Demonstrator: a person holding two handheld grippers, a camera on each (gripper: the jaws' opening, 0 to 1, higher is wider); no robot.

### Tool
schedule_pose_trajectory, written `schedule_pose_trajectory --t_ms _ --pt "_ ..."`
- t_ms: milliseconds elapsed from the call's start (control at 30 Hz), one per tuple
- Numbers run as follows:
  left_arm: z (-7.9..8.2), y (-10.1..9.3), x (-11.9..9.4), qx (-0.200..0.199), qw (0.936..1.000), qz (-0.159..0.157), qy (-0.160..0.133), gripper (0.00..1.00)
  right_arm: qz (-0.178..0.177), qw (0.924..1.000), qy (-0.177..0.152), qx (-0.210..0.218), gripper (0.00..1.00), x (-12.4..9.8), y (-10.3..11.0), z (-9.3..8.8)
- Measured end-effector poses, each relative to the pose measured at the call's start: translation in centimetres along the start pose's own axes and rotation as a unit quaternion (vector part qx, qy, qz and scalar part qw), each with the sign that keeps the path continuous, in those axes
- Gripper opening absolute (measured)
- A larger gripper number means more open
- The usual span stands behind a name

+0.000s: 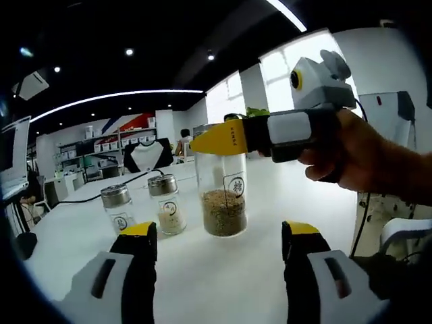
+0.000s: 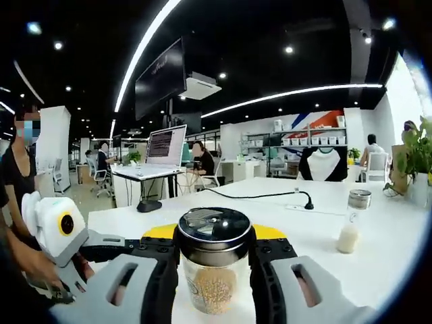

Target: Rotate the seasoning bottle until the label or dispensing opening points toward the visible target arrow and the bottle remains upright within the marked orientation range

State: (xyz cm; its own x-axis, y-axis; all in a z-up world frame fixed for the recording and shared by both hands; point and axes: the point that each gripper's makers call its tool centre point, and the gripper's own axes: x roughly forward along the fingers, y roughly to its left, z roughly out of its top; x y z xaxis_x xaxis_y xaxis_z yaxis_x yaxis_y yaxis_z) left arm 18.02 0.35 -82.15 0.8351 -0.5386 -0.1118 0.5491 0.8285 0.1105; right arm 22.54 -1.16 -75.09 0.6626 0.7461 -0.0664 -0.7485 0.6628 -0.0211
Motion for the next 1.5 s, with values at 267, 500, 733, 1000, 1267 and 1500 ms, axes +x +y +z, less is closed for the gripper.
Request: schedule_pose_trajectory --t_ms 267,500,733,1000,1267,1500 --pt "-0.2 0.1 -0.3 -0.046 0.9988 -0.017 -0.006 0.81 -0.007 0.9994 0.012 -0.031 0.38 0.8 -1.9 -0.4" --pt "-1.2 0.2 -0.5 -0.074 0.9968 -0.028 0.010 0.86 0.001 0.9993 0.011 -0.035 0.38 1.4 -3.6 -0.7" --pt "-1.0 0.3 -0.5 -0.068 0.9973 -0.026 0.007 0.89 0.005 0.9992 0.013 -0.038 0.38 2.2 -4.9 -0.8" --pt "-0.7 0.4 -0.7 -0.069 0.9972 -0.030 -0.001 0.89 0.011 0.9979 0.028 -0.057 0.38 3.0 -5.7 -1.7" --pt "-1.0 0.4 -0.8 -0.065 0.9975 -0.029 0.003 0.87 0.008 0.9982 0.027 -0.053 0.38 3.5 -6.9 -1.9" --pt "-0.8 0.5 -0.8 -0.060 0.9978 -0.028 0.003 0.87 0.010 0.9988 0.025 -0.041 0.38 3.6 -7.7 -1.9"
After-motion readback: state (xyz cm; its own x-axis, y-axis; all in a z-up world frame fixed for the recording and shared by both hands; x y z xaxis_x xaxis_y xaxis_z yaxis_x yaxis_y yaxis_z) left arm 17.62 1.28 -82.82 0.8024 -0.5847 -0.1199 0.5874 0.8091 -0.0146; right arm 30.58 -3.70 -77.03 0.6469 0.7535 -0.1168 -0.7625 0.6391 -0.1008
